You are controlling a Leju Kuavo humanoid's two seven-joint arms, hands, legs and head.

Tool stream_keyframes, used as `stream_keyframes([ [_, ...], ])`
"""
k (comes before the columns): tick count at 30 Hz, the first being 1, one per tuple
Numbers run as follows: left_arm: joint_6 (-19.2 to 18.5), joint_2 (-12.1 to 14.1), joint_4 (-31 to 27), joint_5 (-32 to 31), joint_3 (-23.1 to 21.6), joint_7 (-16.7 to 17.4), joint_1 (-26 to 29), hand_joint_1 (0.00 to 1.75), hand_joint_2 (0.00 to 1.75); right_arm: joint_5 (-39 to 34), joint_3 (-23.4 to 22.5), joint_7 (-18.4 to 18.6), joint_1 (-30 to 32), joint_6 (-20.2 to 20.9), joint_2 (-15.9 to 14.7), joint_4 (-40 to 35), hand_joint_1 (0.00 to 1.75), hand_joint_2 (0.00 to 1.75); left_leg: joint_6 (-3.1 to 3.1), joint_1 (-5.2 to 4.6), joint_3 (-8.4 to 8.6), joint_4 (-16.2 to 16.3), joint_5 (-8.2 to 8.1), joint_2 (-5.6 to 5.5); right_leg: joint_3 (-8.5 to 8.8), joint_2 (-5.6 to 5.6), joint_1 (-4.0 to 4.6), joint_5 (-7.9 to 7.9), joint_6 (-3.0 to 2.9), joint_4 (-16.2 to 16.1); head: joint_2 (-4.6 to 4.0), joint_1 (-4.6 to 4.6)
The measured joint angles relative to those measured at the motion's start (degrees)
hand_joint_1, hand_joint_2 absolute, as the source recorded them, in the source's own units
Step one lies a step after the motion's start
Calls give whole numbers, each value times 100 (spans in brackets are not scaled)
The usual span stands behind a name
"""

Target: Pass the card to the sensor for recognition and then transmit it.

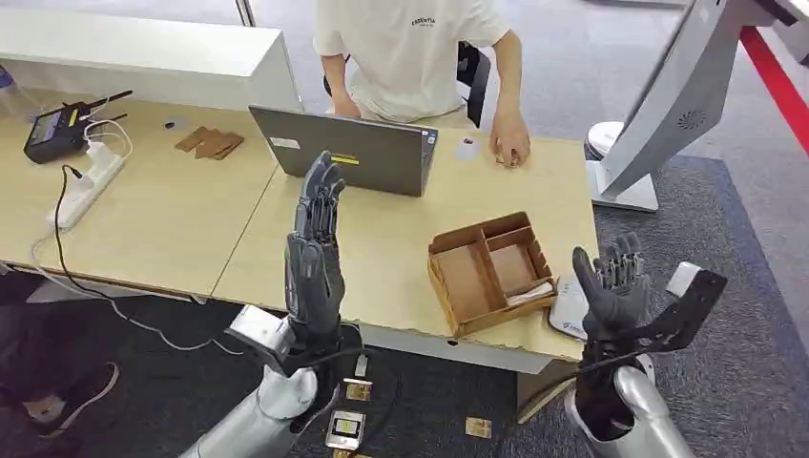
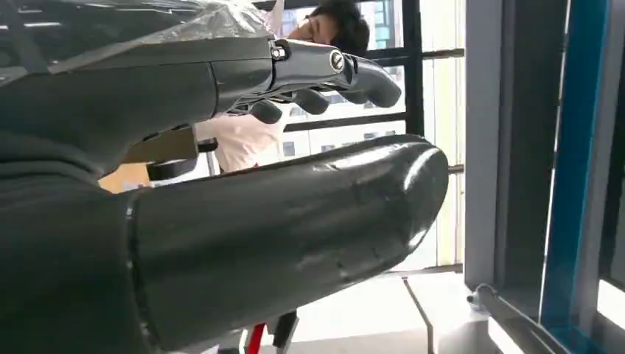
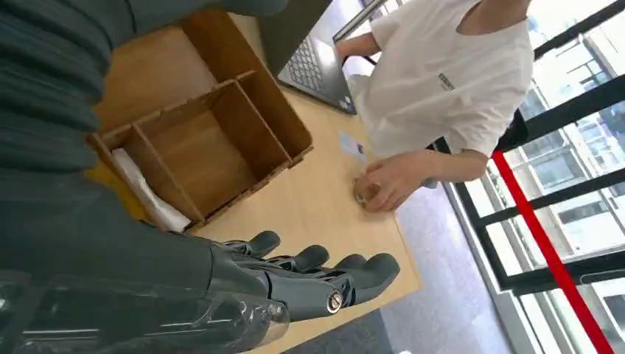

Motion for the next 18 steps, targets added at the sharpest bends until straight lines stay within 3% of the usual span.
stream_keyframes([
  [9, 0, 66, -234, -63, 441, 20, 139, 0, 0, 460, 15, -197, 286, -53, 7, -848, 0, 175, 0, 0, -2, -1, 0, 1, 0, 0, 0, -1, 0, 0, 0, 2],
  [14, 0, 72, -236, -57, 713, 79, 183, 0, 0, 1314, 300, -19, 293, 85, 151, -1143, 0, 175, -1, 2, 0, -2, 0, 2, 0, 0, 3, -1, -1, 0, 0, 0],
  [18, 0, 72, -238, -122, 844, 123, 245, 0, 0, 1489, 466, 46, 301, 125, 258, -1272, 0, 175, -1, 3, -1, -2, 1, 1, 1, 0, 3, -2, -1, 0, 0, 2],
])
